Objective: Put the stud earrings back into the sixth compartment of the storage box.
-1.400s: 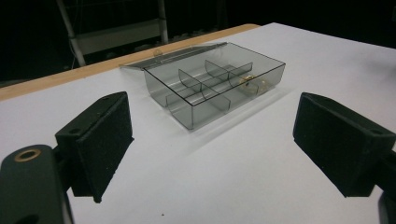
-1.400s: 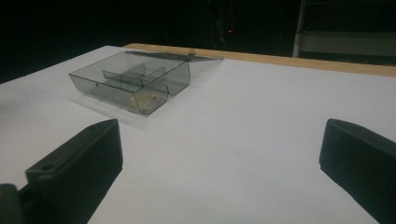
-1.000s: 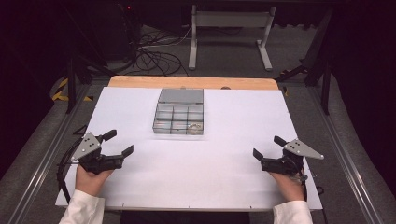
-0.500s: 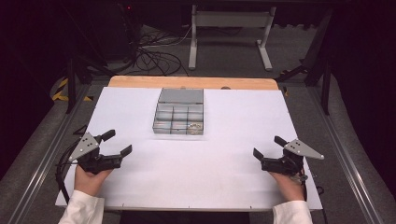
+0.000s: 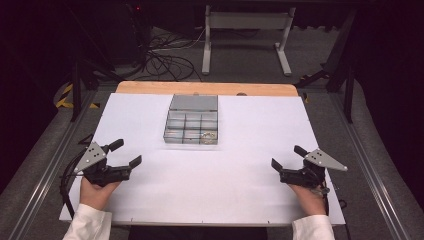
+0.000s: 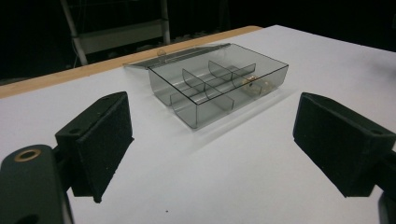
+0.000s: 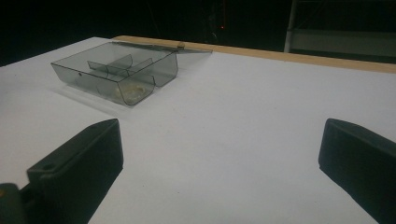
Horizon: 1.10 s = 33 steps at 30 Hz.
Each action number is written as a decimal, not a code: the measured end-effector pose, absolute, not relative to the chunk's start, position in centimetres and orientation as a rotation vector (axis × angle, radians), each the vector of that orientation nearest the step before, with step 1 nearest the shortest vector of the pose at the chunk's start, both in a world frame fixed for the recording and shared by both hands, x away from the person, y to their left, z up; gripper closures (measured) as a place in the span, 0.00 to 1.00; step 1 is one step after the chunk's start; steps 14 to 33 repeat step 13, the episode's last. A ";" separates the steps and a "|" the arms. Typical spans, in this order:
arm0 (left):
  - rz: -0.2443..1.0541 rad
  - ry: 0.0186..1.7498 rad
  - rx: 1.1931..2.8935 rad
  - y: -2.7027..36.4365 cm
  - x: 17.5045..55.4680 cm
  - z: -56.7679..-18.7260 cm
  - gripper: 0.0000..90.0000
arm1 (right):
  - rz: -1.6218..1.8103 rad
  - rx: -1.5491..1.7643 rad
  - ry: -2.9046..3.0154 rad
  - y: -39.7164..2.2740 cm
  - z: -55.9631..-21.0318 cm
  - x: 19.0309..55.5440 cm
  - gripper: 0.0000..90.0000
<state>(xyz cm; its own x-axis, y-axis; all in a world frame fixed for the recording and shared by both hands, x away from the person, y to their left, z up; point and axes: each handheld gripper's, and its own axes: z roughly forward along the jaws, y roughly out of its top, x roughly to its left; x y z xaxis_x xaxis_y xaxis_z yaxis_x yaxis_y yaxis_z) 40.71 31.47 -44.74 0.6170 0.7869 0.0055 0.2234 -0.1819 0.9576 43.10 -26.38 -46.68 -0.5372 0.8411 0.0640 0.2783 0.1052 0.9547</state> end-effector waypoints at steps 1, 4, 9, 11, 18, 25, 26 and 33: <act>0.625 0.833 1.722 31.5 40.7 -44.7 0.14 | 1.445 1.089 1.879 -26.4 -46.7 43.1 0.00; 0.625 0.833 1.724 31.5 40.7 -44.7 0.14 | 1.444 1.088 1.880 -26.4 -46.7 43.1 0.00; 0.627 0.835 1.724 31.5 40.7 -44.7 0.14 | 1.443 1.089 1.882 -26.4 -46.7 43.1 0.00; 0.626 0.834 1.728 31.5 40.7 -44.8 0.14 | 1.443 1.097 1.886 -26.3 -46.7 43.2 0.00; 0.623 0.841 1.735 31.5 40.8 -44.8 0.14 | 1.421 1.130 1.905 -26.2 -46.9 43.4 0.00; 0.623 0.841 1.735 31.5 40.8 -44.8 0.14 | 1.421 1.130 1.905 -26.2 -46.9 43.4 0.00; 0.623 0.841 1.735 31.5 40.8 -44.8 0.14 | 1.421 1.130 1.905 -26.2 -46.9 43.4 0.00; 0.623 0.841 1.735 31.5 40.8 -44.8 0.14 | 1.421 1.130 1.905 -26.2 -46.9 43.4 0.00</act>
